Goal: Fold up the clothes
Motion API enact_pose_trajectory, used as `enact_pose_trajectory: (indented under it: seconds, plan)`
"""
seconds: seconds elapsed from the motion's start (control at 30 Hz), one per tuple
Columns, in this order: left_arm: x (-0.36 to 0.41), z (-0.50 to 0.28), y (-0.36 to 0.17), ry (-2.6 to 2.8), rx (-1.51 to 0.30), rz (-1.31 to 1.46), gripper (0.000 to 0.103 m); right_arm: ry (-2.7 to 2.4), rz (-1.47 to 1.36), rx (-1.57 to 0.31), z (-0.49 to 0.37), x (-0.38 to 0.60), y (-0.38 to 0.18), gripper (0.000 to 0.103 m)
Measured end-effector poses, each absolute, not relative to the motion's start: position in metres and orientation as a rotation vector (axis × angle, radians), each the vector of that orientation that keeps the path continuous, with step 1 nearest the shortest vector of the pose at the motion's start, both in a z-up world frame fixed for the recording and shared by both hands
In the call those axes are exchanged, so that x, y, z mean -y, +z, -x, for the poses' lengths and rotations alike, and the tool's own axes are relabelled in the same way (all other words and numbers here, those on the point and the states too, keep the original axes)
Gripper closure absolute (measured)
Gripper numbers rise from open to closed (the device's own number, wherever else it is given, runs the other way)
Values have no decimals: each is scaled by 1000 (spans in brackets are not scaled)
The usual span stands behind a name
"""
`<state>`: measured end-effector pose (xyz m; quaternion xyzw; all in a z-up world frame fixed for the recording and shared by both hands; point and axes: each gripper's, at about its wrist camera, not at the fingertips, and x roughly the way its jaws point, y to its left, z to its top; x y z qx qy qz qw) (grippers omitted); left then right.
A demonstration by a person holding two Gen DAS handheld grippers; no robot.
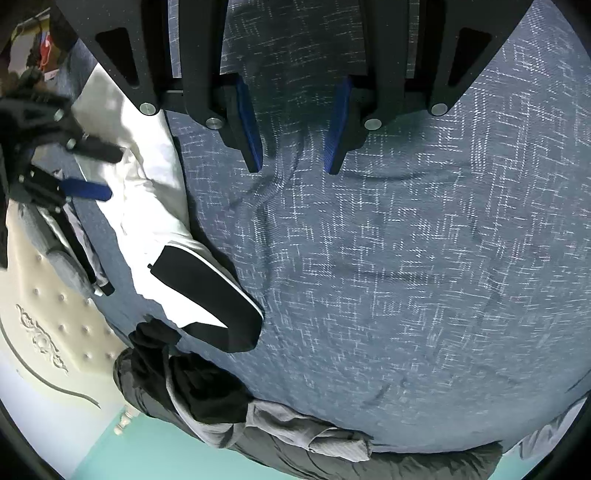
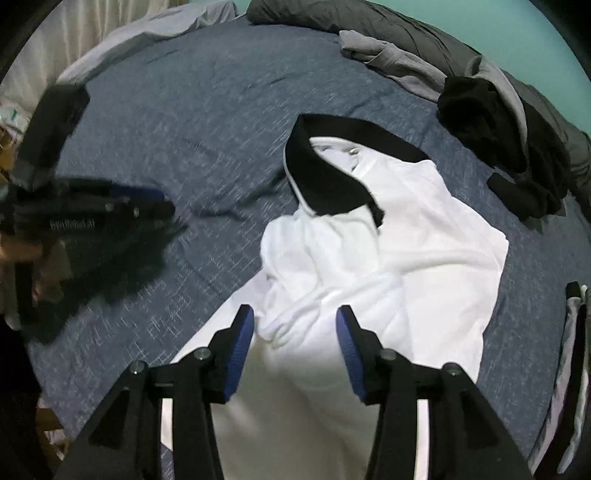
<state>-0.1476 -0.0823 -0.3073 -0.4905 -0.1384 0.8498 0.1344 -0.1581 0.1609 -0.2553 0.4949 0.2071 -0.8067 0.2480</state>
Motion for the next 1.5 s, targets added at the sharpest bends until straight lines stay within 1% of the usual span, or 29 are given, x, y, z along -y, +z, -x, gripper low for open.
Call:
enact_pose_trajectory:
  seconds: [0.1,0.17,0.2,0.23,0.27,0.3,0.37,0.43,0.63,0.8,1.0,1.17,1.27,1.43,1.47,1.5]
  plan:
    - [85,147,-307,2468,409,1421,65,-2205,-1354,-614,156,-156,-265,56]
    - [86,147,-307,2468,412,1420,65,-2232,-1348,-681,157,-153,-271,56]
    - [87,146,-306,2468,413,1420,65,-2234,-1352,-675,156,-155,-271,56]
    - [87,146,-306,2468,414,1419,65,-2235,-1356,-667,156,-157,-271,63]
    - [87,146,-306,2468,416,1418,65,-2236,-1360,-660,155,-158,-270,75]
    - [88,146,-306,2468,417,1417,65,-2239,-1359,-641,157,-161,-269,79]
    - [88,147,-306,2468,420,1416,65,-2241,-1357,-603,159,-166,-265,92]
    - [88,147,-306,2469,420,1417,65,-2243,-1348,-572,161,-171,-261,95]
    - [86,146,-307,2469,413,1420,65,-2285,-1303,-459,173,-189,-232,96]
    - [84,147,-309,2464,404,1426,65,-2340,-1288,-408,197,-213,-209,97]
    - [84,148,-310,2462,399,1430,65,-2399,-1331,-257,234,-257,-198,97]
    - [83,149,-311,2459,396,1435,65,-2459,-1401,-56,260,-303,-207,97]
    - [83,150,-312,2457,396,1438,65,-2479,-1525,36,269,-332,-236,97]
    - [80,151,-313,2452,387,1440,65,-2484,-1655,123,266,-358,-272,97]
    - [78,151,-313,2448,382,1439,65,-2490,-1657,146,264,-361,-274,95]
    - [77,151,-313,2444,376,1438,65,-2496,-1658,168,263,-364,-276,91]
